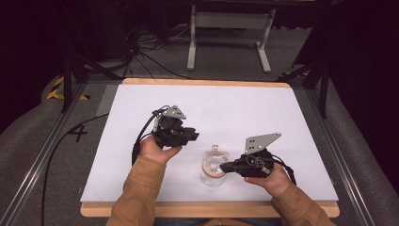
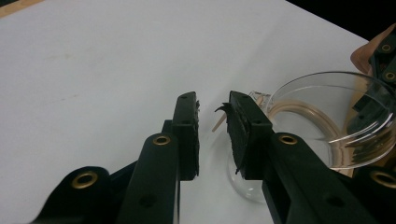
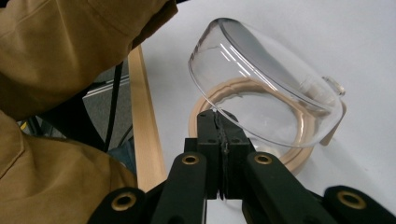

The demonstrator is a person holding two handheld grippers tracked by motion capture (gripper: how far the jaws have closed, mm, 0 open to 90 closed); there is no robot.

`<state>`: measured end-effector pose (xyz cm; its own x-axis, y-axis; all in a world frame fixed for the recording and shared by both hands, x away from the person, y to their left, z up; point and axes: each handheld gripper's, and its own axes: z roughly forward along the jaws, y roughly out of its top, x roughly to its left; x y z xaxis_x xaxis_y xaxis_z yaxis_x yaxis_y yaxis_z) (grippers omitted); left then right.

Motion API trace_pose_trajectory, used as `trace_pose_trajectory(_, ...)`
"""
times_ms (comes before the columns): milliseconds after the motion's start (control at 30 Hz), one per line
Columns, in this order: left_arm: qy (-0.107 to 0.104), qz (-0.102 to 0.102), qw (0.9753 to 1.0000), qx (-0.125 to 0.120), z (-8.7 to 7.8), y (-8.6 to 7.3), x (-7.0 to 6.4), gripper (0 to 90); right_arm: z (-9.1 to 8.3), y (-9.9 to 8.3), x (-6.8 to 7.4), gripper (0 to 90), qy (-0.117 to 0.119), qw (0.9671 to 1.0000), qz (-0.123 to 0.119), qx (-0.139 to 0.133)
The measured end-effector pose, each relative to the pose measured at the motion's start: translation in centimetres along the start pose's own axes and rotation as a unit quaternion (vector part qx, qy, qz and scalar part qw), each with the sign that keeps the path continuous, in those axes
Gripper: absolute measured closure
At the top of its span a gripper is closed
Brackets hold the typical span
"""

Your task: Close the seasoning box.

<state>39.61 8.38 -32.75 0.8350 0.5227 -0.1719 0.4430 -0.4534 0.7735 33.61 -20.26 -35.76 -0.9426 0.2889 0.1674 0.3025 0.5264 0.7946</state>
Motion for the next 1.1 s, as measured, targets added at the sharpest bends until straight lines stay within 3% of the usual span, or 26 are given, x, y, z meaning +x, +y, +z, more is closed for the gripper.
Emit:
trace_pose_trajectory(500, -0.001, 0.001, 1.0, 0.005, 0.26, -0.03, -0.02, 73.1, -0.07, -0.11, -0.23, 89.0, -0.004, 0.9985, 0.019, 0.052)
trace_pose_trajectory(833, -0.002, -0.001, 1.0, 0.006, 0.28, -0.04, 0.01, 72.8, -0.18, -0.39, -0.33, 86.7, 0.007, 0.9959, 0.028, 0.086)
trace_pose_trajectory(1100, 0.001, -0.001, 1.0, 0.002, 0.25, -0.04, 0.07, 72.6, -0.09, -0.46, -0.14, 87.1, 0.016, 0.9937, 0.022, 0.109)
